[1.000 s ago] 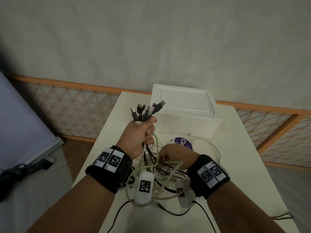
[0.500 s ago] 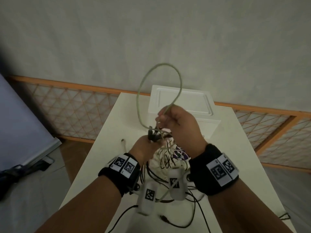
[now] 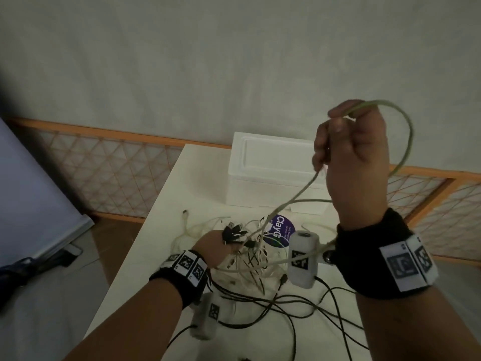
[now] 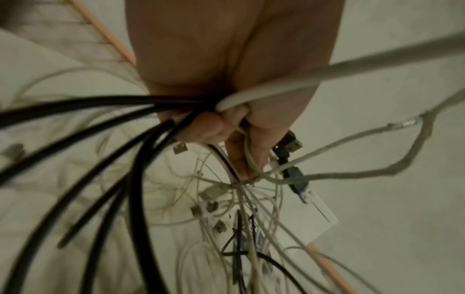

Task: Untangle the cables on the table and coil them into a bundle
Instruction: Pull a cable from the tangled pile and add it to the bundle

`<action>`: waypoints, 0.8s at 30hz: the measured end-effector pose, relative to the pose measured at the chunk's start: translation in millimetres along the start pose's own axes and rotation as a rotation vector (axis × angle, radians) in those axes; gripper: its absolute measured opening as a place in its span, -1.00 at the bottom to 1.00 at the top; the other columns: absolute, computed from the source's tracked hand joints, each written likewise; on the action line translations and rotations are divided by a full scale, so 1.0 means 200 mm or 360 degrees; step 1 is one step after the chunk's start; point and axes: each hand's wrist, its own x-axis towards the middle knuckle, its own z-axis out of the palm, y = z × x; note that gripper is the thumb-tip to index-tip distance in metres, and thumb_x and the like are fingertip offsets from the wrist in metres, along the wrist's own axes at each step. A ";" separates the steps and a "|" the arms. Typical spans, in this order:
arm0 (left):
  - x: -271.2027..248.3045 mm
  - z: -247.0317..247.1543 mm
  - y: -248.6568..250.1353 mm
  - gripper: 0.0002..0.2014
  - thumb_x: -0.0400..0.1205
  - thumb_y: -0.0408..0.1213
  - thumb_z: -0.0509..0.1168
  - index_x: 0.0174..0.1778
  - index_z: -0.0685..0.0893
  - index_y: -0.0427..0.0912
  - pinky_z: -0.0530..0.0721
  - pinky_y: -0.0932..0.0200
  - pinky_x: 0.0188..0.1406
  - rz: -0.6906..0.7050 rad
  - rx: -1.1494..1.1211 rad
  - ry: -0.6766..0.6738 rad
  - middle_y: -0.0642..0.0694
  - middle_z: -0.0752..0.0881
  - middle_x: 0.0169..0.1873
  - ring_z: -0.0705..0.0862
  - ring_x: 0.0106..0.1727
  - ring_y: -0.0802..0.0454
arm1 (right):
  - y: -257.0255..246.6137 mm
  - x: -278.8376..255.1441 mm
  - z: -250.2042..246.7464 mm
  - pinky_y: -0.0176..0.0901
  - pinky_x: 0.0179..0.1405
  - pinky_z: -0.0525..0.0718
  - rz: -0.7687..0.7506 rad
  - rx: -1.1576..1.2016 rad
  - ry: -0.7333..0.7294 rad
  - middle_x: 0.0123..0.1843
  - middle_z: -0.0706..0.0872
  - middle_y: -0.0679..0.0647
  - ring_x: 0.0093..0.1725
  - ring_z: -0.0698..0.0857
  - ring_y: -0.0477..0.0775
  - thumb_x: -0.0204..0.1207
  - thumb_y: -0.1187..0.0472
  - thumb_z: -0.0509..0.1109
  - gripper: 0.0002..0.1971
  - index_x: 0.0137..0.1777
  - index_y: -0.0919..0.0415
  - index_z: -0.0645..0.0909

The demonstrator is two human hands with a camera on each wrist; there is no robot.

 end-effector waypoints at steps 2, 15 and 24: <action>0.01 -0.02 -0.01 -0.65 0.62 -0.02 0.34 0.17 0.73 -0.19 0.55 0.16 0.08 -0.0074 -0.0038 0.0088 -0.15 0.76 0.05 0.69 0.13 -0.11 | 0.01 -0.03 -0.02 -0.13 -0.49 0.32 0.0061 -0.0181 -0.0021 -0.37 0.46 0.15 -0.42 0.37 0.09 0.62 0.31 0.11 -0.65 -0.14 -0.21 0.55; -0.13 0.08 0.02 -0.76 0.56 0.05 0.40 0.02 0.67 0.01 0.48 0.24 -0.11 0.0228 -0.0029 -0.0159 0.05 0.71 -0.13 0.64 -0.05 0.09 | -0.11 -0.12 -0.02 -0.09 -0.50 0.23 -0.0002 -0.0095 -0.0069 -0.38 0.37 0.28 -0.44 0.27 0.20 0.67 0.34 0.13 -0.72 -0.07 -0.07 0.56; -0.04 -0.04 -0.04 -0.71 0.63 0.00 0.32 0.05 0.77 -0.14 0.50 0.16 -0.28 -0.0007 -0.0556 0.0195 -0.10 0.76 -0.24 0.61 -0.39 0.10 | -0.33 -0.11 -0.19 -0.30 -0.41 0.35 -0.0288 -0.0335 -0.0014 -0.38 0.49 0.14 -0.46 0.39 0.01 0.64 0.33 0.17 -0.85 0.00 0.15 0.56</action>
